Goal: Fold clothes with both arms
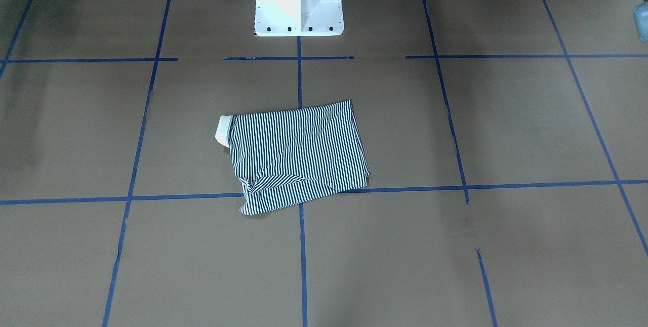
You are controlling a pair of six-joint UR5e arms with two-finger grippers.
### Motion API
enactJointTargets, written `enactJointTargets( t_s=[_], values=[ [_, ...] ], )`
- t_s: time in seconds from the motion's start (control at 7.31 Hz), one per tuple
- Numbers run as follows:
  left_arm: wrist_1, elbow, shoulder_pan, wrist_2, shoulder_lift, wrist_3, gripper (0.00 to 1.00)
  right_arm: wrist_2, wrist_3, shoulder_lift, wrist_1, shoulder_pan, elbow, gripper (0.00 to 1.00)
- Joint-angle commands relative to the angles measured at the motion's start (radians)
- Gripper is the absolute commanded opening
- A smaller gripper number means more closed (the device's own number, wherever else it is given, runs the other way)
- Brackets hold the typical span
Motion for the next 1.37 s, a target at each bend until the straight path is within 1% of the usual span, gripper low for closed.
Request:
enactJointTargets(
  t_s=[0.0, 0.14, 0.27, 0.41, 0.55, 0.96, 1.23],
  values=[
    [0.094, 0.080, -0.075, -0.153, 0.005, 0.001, 1.00, 0.008, -0.001, -0.023, 0.049, 0.021, -0.073, 1.00],
    [0.193, 0.062, -0.094, -0.171, 0.008, 0.004, 1.00, 0.007, -0.001, -0.025, 0.059, 0.020, -0.073, 1.00],
    [0.287, 0.032, -0.105, -0.168, 0.010, 0.030, 1.00, 0.007, -0.001, -0.022, 0.060, 0.021, -0.072, 1.00],
    [0.309, 0.010, -0.121, -0.165, 0.034, 0.107, 1.00, 0.007, 0.003, -0.020, 0.068, 0.020, -0.070, 1.00],
    [0.313, -0.004, -0.131, -0.165, 0.045, 0.112, 1.00, 0.005, 0.004, -0.020, 0.068, 0.020, -0.070, 1.00],
    [0.305, -0.007, -0.133, -0.162, 0.034, 0.107, 1.00, 0.008, 0.003, -0.004, 0.059, 0.020, -0.064, 1.00],
    [0.299, -0.013, -0.135, -0.163, 0.065, 0.110, 1.00, 0.010, 0.003, 0.006, 0.053, 0.021, -0.061, 1.00]
  ],
)
